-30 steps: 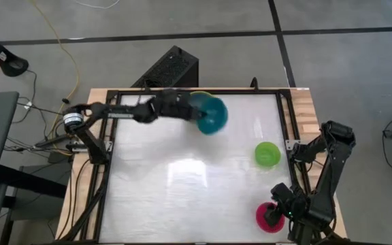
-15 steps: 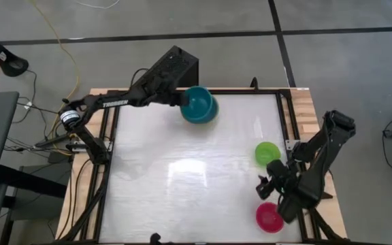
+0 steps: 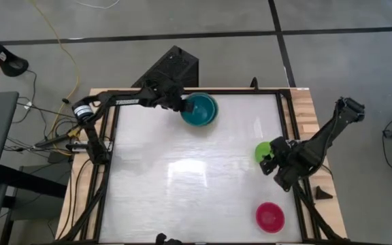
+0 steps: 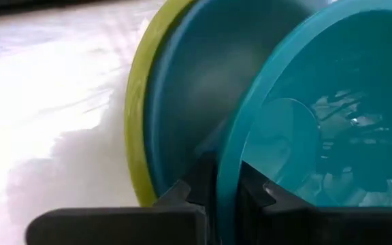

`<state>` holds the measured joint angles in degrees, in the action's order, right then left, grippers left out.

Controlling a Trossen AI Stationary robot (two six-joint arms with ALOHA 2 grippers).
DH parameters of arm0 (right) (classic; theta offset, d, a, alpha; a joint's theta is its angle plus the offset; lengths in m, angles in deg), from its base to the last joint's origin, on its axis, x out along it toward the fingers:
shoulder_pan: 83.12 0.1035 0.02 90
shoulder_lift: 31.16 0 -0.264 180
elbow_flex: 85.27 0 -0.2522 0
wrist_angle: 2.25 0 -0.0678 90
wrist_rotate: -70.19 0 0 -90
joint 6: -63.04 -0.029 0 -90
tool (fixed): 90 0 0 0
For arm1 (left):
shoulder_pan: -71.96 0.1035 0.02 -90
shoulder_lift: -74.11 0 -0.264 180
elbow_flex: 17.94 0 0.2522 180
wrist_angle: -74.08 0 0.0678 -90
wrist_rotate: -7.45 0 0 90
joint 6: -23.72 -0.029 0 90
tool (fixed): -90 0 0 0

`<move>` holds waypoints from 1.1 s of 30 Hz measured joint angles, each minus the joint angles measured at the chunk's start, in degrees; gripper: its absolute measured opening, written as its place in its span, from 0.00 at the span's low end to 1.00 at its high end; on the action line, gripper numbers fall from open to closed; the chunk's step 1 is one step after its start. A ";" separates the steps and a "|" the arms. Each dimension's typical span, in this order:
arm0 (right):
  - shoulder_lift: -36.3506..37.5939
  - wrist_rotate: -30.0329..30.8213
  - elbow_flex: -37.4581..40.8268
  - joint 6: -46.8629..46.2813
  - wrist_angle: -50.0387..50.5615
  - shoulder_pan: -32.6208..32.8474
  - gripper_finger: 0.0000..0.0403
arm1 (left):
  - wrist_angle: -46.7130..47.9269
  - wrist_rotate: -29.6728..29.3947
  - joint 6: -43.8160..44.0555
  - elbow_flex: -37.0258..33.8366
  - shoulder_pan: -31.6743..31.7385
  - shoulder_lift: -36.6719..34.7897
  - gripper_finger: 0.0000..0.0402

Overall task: Nest bowls inside each other
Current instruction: Stack the dark blue bowl on top of the light blue bowl, then stack the light green on top of the dark blue bowl

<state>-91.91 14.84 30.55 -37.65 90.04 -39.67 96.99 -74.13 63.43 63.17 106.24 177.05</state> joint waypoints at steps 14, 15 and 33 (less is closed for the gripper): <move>5.09 -8.41 13.92 8.46 -17.33 -4.90 0.59 | -13.59 2.29 -1.20 0.04 0.75 1.26 0.31; 5.28 -9.56 15.12 9.08 -18.19 -5.35 0.59 | -14.62 2.74 -0.88 0.04 0.93 1.26 0.34; 5.91 -18.51 20.05 27.10 -31.30 -20.09 0.59 | -26.62 16.96 8.18 0.04 6.31 -0.05 0.62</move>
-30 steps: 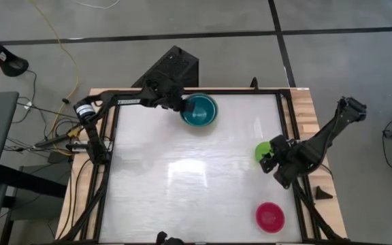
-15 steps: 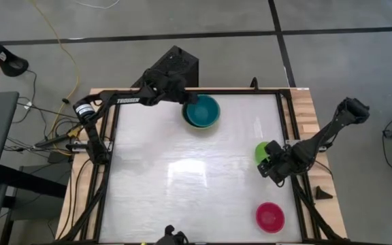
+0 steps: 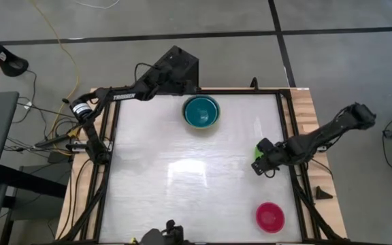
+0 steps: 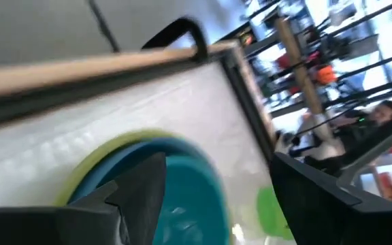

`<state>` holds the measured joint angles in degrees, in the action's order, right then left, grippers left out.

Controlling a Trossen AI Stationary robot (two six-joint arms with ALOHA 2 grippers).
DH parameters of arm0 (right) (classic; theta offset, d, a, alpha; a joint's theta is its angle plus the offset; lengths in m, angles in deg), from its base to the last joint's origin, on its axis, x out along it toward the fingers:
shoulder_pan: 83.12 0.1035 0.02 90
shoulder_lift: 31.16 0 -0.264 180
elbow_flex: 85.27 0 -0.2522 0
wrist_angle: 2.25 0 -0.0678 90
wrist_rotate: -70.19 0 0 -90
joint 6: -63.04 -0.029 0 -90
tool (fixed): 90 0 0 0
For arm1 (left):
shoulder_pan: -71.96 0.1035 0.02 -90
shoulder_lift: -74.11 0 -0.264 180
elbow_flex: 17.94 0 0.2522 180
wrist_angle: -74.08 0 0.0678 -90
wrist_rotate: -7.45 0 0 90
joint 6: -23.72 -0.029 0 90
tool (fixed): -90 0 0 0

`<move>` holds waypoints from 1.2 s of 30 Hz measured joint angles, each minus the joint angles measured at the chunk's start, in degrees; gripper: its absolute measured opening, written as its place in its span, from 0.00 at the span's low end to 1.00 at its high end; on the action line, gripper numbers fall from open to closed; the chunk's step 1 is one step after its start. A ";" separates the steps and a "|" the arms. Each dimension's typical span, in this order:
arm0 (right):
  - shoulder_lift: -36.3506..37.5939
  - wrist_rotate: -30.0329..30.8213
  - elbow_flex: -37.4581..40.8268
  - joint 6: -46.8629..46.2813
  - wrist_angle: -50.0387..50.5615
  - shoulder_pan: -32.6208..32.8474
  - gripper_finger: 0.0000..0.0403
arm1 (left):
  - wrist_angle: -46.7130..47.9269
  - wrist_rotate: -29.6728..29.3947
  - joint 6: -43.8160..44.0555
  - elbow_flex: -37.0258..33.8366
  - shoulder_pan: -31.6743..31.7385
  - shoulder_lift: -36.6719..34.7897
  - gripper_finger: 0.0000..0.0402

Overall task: Nest bowls inside each other
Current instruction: Stack the light green on top of the dark blue bowl

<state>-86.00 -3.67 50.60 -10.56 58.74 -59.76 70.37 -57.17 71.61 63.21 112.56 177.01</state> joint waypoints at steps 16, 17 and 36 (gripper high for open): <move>-7.84 -13.01 2.14 16.91 -21.97 -12.37 0.07 | 2.29 1.83 -1.82 0.00 0.17 -15.98 0.62; -7.31 -12.36 1.69 18.69 -23.85 -13.46 0.07 | 3.26 1.67 -2.71 0.01 -0.03 -17.17 0.62; -13.64 -28.36 -5.37 43.47 -67.94 -42.95 0.06 | 36.73 -6.60 -17.29 0.00 -1.00 -32.94 0.62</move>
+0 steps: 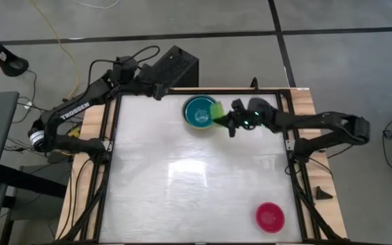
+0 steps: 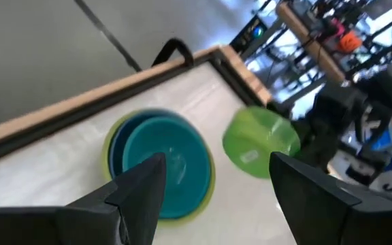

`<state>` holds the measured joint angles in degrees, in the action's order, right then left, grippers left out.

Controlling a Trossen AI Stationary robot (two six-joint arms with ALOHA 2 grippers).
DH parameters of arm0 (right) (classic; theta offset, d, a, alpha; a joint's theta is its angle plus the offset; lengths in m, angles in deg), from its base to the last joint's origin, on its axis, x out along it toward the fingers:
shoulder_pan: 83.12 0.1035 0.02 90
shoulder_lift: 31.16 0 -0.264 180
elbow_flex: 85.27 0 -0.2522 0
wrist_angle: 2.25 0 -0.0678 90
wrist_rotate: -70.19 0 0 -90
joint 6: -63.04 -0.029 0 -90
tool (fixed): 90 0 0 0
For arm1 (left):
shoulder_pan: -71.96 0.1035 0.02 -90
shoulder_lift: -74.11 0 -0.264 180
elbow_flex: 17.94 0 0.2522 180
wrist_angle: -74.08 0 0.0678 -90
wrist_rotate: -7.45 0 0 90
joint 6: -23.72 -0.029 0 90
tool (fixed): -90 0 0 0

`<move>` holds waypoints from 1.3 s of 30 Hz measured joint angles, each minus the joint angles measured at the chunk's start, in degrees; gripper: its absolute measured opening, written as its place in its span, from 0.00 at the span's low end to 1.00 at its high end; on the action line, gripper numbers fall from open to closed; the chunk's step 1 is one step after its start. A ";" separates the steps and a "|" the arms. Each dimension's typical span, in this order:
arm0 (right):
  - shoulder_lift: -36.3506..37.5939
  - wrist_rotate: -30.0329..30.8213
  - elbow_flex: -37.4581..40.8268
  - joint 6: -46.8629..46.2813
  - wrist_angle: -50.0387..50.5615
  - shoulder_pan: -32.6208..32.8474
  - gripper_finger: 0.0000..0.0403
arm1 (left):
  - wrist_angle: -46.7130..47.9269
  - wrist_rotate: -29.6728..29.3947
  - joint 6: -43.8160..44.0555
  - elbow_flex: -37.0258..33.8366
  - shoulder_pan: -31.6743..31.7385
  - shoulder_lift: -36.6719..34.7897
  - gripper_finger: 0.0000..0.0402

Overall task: Nest bowls inside each other
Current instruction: Stack the light green on top of the dark blue bowl, then stack the pink bowl on top of the light green bowl

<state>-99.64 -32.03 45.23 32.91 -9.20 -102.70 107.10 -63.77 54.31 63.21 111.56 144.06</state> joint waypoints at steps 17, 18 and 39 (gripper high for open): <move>-38.59 -3.86 -49.07 29.91 51.76 -5.82 0.06 | 8.55 -4.72 -1.68 0.00 -2.56 -0.02 0.62; -40.16 -3.27 -50.75 30.49 53.15 -6.08 0.06 | 8.49 -4.78 -1.68 0.00 -2.56 -0.02 0.62; -40.45 -7.39 -59.35 25.71 61.06 -7.01 0.72 | 9.17 -4.58 -1.87 0.00 -2.56 0.00 0.62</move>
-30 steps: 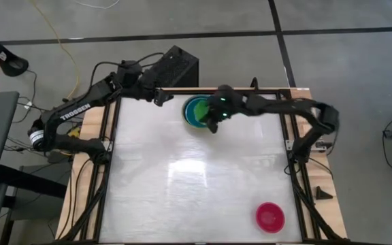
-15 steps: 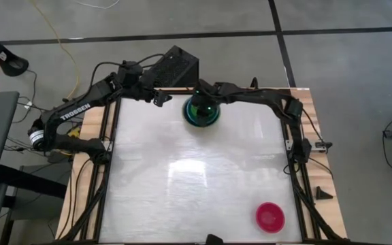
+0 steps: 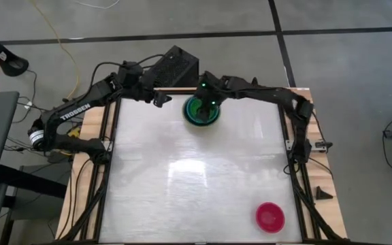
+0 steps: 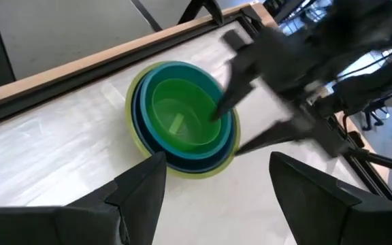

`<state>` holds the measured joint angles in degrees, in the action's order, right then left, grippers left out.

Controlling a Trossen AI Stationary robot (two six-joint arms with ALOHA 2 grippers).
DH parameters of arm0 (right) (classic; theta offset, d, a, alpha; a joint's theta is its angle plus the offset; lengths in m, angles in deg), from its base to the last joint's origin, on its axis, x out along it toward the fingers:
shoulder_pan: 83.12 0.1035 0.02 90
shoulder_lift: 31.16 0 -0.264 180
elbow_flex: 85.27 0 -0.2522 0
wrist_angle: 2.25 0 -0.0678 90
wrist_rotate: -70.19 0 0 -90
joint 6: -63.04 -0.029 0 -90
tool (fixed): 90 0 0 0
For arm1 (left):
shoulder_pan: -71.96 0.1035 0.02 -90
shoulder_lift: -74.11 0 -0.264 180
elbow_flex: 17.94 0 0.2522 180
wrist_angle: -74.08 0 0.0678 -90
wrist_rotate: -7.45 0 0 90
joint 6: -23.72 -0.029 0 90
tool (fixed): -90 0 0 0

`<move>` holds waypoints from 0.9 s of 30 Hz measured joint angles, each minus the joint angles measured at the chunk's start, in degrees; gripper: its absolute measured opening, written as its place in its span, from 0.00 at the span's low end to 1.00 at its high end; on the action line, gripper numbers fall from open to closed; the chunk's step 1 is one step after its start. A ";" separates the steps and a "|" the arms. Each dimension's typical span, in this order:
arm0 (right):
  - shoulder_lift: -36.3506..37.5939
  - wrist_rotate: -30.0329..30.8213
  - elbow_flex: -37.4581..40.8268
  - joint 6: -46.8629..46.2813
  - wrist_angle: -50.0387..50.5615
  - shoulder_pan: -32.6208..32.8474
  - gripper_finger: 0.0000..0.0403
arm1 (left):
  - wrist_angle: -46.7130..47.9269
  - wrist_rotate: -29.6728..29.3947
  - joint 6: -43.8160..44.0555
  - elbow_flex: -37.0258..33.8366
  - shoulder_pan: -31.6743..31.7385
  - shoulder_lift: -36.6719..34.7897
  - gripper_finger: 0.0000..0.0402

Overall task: Nest bowls inside each other
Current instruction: Stack the pink bowl on top of the light green bowl

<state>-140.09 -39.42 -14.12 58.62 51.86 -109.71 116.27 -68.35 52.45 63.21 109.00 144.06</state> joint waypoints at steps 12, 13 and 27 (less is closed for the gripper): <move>22.64 5.20 -0.02 -6.88 26.22 17.62 0.72 | 5.77 0.15 -5.82 -0.02 -2.22 0.00 0.62; 24.67 7.59 -0.02 -9.13 28.31 20.65 0.72 | 5.88 0.15 -6.19 -0.02 -2.53 0.00 0.62; 34.45 39.42 7.04 -78.29 39.92 73.20 0.72 | 4.11 0.00 -7.10 -0.03 -6.11 0.00 0.62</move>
<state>-105.65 0.00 -7.08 -19.67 91.78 -36.51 120.39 -68.35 45.35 63.18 102.88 144.06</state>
